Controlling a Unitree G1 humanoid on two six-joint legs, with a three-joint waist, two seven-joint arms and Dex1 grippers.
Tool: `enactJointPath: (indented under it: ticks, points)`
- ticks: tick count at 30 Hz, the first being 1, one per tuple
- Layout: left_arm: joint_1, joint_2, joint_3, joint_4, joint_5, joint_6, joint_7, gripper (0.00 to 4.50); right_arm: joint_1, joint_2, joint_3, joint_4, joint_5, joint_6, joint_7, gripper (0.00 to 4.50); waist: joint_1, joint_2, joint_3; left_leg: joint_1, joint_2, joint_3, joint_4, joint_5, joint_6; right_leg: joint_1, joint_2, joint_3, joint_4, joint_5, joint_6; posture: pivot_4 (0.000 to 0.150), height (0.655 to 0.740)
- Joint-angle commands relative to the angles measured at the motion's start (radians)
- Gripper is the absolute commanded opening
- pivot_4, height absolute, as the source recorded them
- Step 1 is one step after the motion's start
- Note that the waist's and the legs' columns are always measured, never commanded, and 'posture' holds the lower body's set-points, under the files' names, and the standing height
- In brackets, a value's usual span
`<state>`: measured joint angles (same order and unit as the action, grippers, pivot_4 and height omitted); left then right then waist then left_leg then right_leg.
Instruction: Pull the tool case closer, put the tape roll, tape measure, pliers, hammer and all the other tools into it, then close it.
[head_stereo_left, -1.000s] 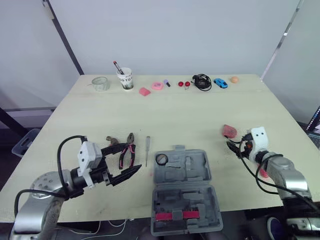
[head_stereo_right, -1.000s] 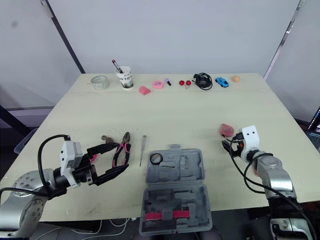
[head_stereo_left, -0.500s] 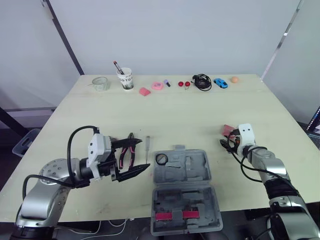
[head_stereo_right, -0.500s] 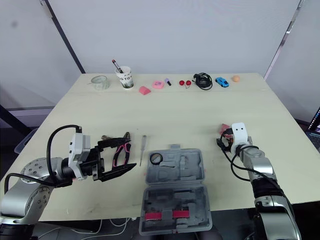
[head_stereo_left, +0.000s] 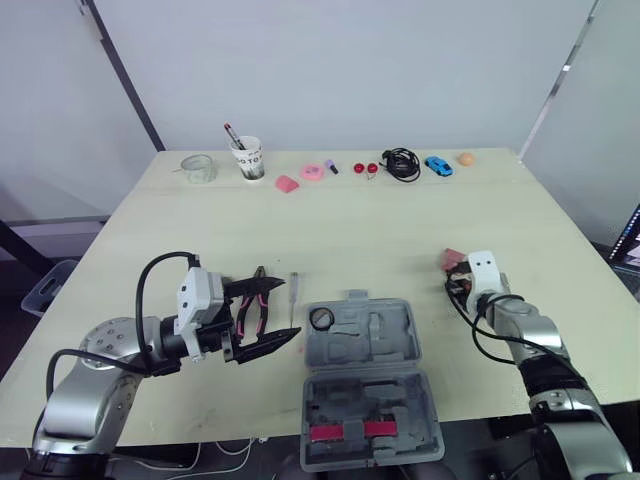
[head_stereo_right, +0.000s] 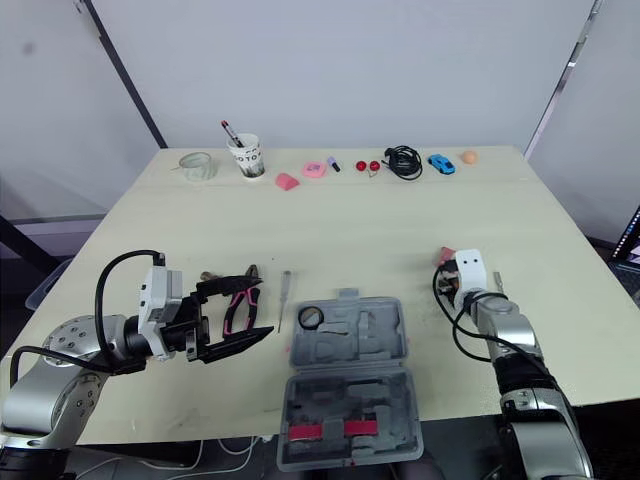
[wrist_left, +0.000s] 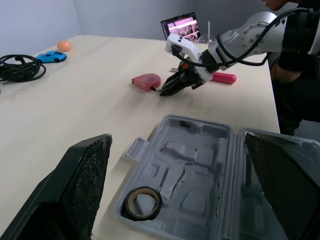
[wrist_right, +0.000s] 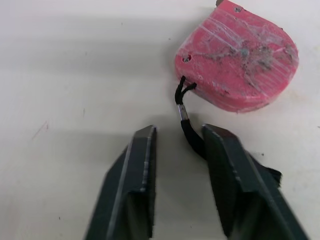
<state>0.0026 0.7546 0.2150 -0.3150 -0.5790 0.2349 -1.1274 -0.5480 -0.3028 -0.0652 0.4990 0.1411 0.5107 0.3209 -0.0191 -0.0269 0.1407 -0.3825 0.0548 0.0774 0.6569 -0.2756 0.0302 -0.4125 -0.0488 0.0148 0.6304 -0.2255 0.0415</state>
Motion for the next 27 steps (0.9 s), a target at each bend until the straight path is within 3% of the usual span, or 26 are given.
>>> enactJointPath:
  ticks: [1,13,17,18,27]
  points:
    - [-0.005,0.006,-0.001,-0.032,-0.003,-0.007,0.0,4.5,-0.026,0.006,-0.008,0.014,-0.004,-0.021,-0.006,1.46,0.0,0.0,0.0,0.0,0.0,0.0,0.0,0.0,0.0,0.0,0.0,0.0,0.0,0.0,0.0,0.15,0.74]
    - [-0.009,-0.003,-0.005,-0.029,0.0,-0.009,0.006,4.5,-0.076,0.031,-0.014,0.105,-0.014,-0.064,-0.015,1.46,-0.013,0.0,0.0,0.001,0.0,0.0,0.0,0.0,0.0,0.0,0.0,0.001,0.001,0.0,0.0,0.15,0.74]
    - [-0.022,-0.012,-0.009,-0.043,-0.024,0.005,0.011,4.5,-0.082,0.031,-0.019,0.132,-0.014,-0.078,-0.019,0.68,-0.019,0.0,0.0,0.001,0.0,0.0,0.0,0.0,0.0,0.0,0.0,0.001,0.001,0.0,0.0,0.15,0.74]
    - [-0.024,-0.015,-0.008,-0.047,-0.032,0.01,0.014,4.5,-0.079,0.032,-0.02,0.129,-0.013,-0.075,-0.019,0.07,-0.02,0.0,0.0,0.001,0.0,0.0,0.0,0.0,0.0,0.0,0.0,0.001,0.001,0.0,0.0,0.15,0.74]
    - [-0.036,-0.015,-0.01,-0.059,-0.048,0.024,0.016,4.5,-0.047,0.035,-0.028,0.103,-0.007,-0.061,-0.024,0.03,-0.019,0.0,0.0,0.001,0.0,-0.001,0.0,0.0,0.0,0.0,0.0,0.001,0.002,0.0,0.001,0.15,0.74]
